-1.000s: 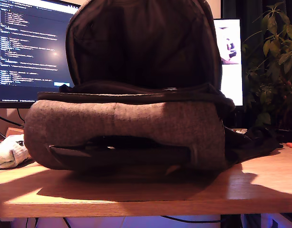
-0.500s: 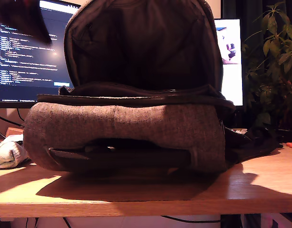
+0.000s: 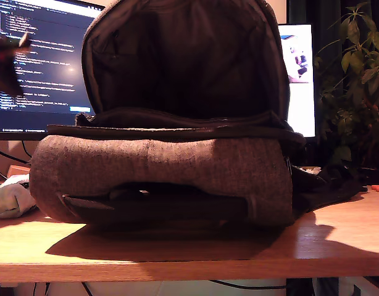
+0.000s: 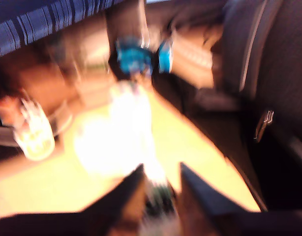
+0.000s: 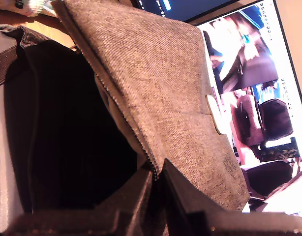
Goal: Pack the pair of socks inside the grey Google backpack
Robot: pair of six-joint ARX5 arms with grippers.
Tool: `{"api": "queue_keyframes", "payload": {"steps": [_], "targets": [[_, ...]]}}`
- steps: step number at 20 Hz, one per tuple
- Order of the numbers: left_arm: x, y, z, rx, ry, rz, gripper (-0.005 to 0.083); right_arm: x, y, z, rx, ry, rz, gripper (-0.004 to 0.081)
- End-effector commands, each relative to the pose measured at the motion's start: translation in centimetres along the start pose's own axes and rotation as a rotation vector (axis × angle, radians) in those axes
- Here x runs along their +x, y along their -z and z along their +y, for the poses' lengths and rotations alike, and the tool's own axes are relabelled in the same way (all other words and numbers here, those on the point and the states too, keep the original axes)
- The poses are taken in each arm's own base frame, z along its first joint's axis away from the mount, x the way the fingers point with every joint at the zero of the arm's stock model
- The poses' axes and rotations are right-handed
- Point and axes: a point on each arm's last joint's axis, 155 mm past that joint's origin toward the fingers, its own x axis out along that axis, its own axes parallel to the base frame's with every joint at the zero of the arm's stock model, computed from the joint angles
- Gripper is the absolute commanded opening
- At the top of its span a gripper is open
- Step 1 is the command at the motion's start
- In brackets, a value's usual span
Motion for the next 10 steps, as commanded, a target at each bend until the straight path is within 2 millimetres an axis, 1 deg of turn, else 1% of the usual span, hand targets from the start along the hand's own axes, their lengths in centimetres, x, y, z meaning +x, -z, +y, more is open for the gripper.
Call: {"api": "queue_keyframes", "payload": {"steps": [1, 7, 10], "targets": [[1.0, -0.2, -0.2, -0.048, 0.025, 0.035, 0.0625, -1.0, -0.9, -2.2, 0.055, 0.043, -0.038, -0.0012], [4.0, -0.7, 0.5, -0.083, 0.019, 0.131, 0.0625, -1.0, -0.9, -2.1, 0.062, 0.041, -0.04, -0.0012], [5.8, -0.2, 1.1, -0.101, 0.015, 0.202, 0.0625, -1.0, -0.9, -2.2, 0.062, 0.041, -0.04, -0.0012]]}}
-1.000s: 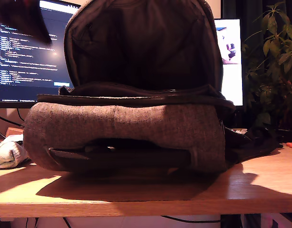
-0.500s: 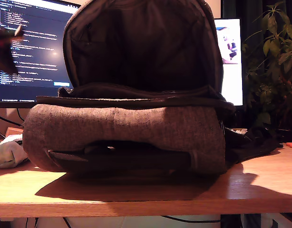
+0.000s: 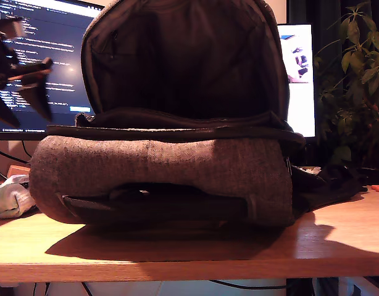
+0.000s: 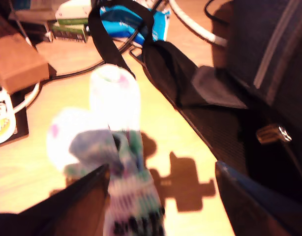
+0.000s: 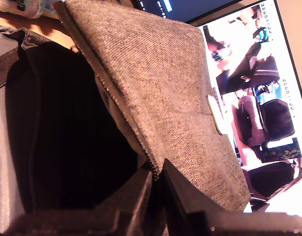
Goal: Pack the pair of socks inside the grey Google backpack
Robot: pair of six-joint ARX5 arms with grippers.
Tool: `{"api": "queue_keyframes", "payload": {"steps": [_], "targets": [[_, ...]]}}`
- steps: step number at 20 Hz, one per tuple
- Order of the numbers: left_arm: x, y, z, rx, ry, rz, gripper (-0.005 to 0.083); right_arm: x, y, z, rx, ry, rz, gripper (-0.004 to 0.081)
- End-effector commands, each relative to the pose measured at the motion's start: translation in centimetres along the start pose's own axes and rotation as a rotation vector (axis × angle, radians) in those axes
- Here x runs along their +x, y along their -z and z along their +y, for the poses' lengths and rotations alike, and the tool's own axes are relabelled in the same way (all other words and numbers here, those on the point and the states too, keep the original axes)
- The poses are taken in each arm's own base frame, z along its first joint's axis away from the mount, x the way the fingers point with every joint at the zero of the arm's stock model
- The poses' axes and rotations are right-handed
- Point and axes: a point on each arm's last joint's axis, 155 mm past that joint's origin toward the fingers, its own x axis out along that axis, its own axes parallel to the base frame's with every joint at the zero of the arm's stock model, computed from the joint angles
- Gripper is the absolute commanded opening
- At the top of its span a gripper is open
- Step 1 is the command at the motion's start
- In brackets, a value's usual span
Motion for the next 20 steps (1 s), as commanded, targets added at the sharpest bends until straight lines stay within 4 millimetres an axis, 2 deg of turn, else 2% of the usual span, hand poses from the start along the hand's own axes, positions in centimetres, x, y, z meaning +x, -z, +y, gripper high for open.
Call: {"api": "queue_keyframes", "payload": {"steps": [1, 8, 12, 18, 19, 20], "targets": [[1.8, 1.5, 0.5, -0.023, -0.001, 0.077, 0.0624, -1.0, -0.9, -2.2, 0.057, 0.044, -0.038, -0.0012], [5.8, 4.0, 1.2, -0.05, -0.001, 0.218, 0.0624, -1.0, -1.1, -2.1, 0.057, 0.035, -0.051, -0.0012], [7.9, 6.8, 1.6, -0.068, 0.003, 0.306, 0.0624, -1.0, -1.1, -2.0, 0.056, 0.034, -0.052, -0.0012], [9.0, 7.7, 3.0, -0.052, -0.062, 0.328, 0.0619, -1.0, -1.1, -2.0, 0.056, 0.034, -0.053, -0.0012], [9.0, 7.8, 3.0, -0.053, -0.063, 0.331, 0.0577, -1.0, -1.1, -2.0, 0.056, 0.034, -0.053, -0.0012], [9.0, 8.0, 3.0, -0.054, -0.062, 0.339, 0.0466, -1.0, -1.1, -2.0, 0.056, 0.034, -0.053, -0.0012]]}}
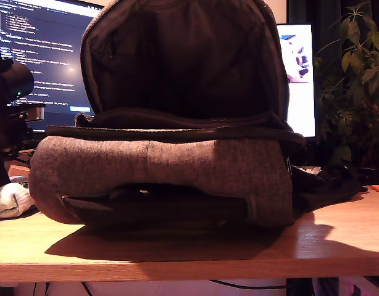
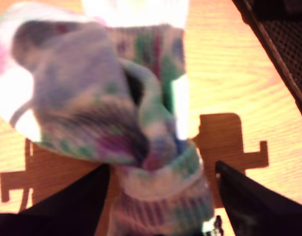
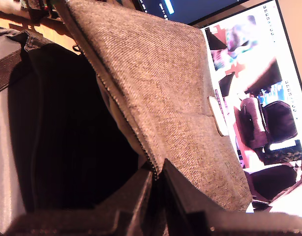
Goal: Pack the pair of socks inside the grey Google backpack
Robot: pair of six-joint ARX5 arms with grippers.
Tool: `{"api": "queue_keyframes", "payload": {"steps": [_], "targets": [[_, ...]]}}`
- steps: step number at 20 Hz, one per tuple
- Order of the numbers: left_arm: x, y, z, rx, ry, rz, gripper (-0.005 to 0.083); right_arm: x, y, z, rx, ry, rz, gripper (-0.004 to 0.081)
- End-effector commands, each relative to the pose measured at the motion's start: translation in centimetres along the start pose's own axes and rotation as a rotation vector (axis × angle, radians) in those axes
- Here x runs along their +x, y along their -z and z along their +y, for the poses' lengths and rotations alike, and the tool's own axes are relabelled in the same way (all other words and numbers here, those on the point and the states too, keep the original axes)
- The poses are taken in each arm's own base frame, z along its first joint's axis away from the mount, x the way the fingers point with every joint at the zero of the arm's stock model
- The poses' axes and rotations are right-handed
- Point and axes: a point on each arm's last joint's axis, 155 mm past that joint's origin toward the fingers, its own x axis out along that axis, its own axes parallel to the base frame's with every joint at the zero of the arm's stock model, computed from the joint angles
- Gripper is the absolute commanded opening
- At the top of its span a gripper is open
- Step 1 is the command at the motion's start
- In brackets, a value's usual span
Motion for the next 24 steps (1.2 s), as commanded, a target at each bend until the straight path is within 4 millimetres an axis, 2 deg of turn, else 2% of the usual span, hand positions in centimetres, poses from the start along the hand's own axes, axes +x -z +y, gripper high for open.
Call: {"api": "queue_keyframes", "payload": {"steps": [1, 2, 3, 4, 7, 11, 14, 18, 22, 24], "targets": [[0.7, 0.5, 0.1, 0.002, 0.001, 0.025, 0.0298, -0.9, -0.9, -2.2, 0.056, 0.045, -0.04, -0.0012], [0.6, 0.8, -0.1, 0.019, 0.011, 0.037, 0.0136, -0.9, -0.9, -2.2, 0.055, 0.045, -0.039, -0.0012], [0.6, 1.2, -0.3, 0.025, 0.02, 0.051, 0.0014, -0.9, -0.9, -2.2, 0.055, 0.045, -0.039, -0.0012], [0.6, 1.5, -0.3, 0.023, 0.02, 0.066, -0.0017, -0.9, -0.9, -2.2, 0.055, 0.045, -0.039, -0.0012], [-0.1, 2.5, -0.7, 0.056, 0.023, 0.104, -0.002, -0.9, -1.0, -2.2, 0.056, 0.043, -0.042, -0.0012], [-3.6, -0.3, -1.9, 0.098, 0.033, -0.018, -0.002, -0.9, -1.0, -2.2, 0.056, 0.043, -0.044, -0.0012], [-7.3, -2.0, -3.0, 0.115, 0.061, -0.112, -0.002, -0.9, -1.1, -2.1, 0.056, 0.042, -0.045, -0.0012], [-13.4, -3.8, -4.8, 0.143, 0.112, -0.257, -0.002, -0.9, -1.1, -2.1, 0.056, 0.041, -0.045, -0.0012], [-19.5, -4.9, -6.5, 0.186, 0.126, -0.405, -0.002, -0.9, -1.1, -2.1, 0.057, 0.042, -0.046, -0.0012], [-21.5, -5.0, -6.9, 0.197, 0.129, -0.453, -0.002, -0.9, -1.1, -2.1, 0.057, 0.042, -0.046, -0.0012]]}}
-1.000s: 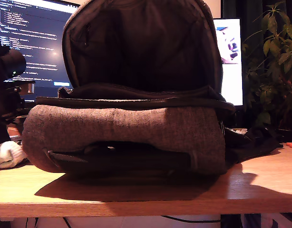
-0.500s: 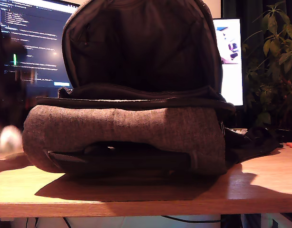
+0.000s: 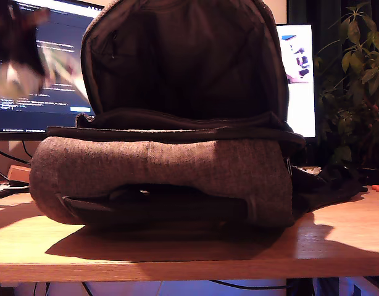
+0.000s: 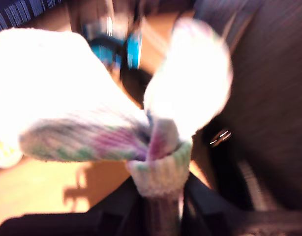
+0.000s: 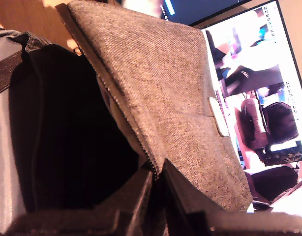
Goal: Pack the pair of socks inside the grey Google backpack
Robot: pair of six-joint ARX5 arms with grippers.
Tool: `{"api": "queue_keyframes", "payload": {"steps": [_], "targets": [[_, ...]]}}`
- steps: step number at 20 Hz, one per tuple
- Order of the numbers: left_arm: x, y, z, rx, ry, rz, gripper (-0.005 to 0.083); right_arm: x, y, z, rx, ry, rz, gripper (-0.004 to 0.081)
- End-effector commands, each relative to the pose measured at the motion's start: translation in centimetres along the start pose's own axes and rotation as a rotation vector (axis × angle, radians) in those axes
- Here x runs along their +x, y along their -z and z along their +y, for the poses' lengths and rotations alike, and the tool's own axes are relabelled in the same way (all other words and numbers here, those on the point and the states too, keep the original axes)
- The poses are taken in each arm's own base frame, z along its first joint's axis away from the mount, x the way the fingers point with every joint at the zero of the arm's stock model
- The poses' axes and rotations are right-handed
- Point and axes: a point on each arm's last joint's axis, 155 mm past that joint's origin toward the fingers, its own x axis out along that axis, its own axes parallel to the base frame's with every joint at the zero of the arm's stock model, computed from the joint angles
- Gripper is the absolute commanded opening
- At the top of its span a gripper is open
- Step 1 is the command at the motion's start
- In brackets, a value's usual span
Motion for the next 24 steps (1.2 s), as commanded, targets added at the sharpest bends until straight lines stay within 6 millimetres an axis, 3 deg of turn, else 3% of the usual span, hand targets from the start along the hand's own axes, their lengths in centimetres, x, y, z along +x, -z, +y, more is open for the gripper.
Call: {"api": "queue_keyframes", "payload": {"steps": [1, 9, 12, 16, 21, 24], "targets": [[-1.1, -0.7, -0.5, 0.013, 0.006, -0.035, -0.002, -0.9, -1.0, -2.2, 0.056, 0.046, -0.039, -0.0012], [-2.8, -0.3, -2.6, 0.052, 0.041, -0.103, -0.002, -0.9, -1.0, -2.2, 0.055, 0.045, -0.04, -0.0012], [-3.2, 1.9, -3.3, 0.074, 0.053, -0.155, -0.002, -0.9, -1.0, -2.2, 0.055, 0.045, -0.039, -0.0012], [-5.7, 3.6, -4.7, 0.089, 0.072, -0.304, -0.002, -0.9, -1.0, -2.2, 0.055, 0.045, -0.04, -0.0012], [-8.5, 6.7, -7.9, 0.11, 0.168, -0.442, -0.002, -0.9, -1.0, -2.2, 0.055, 0.045, -0.04, -0.0012], [-10.2, 7.4, -10.1, 0.151, 0.234, -0.506, -0.002, -0.9, -1.1, -2.1, 0.055, 0.038, -0.05, -0.0012]]}}
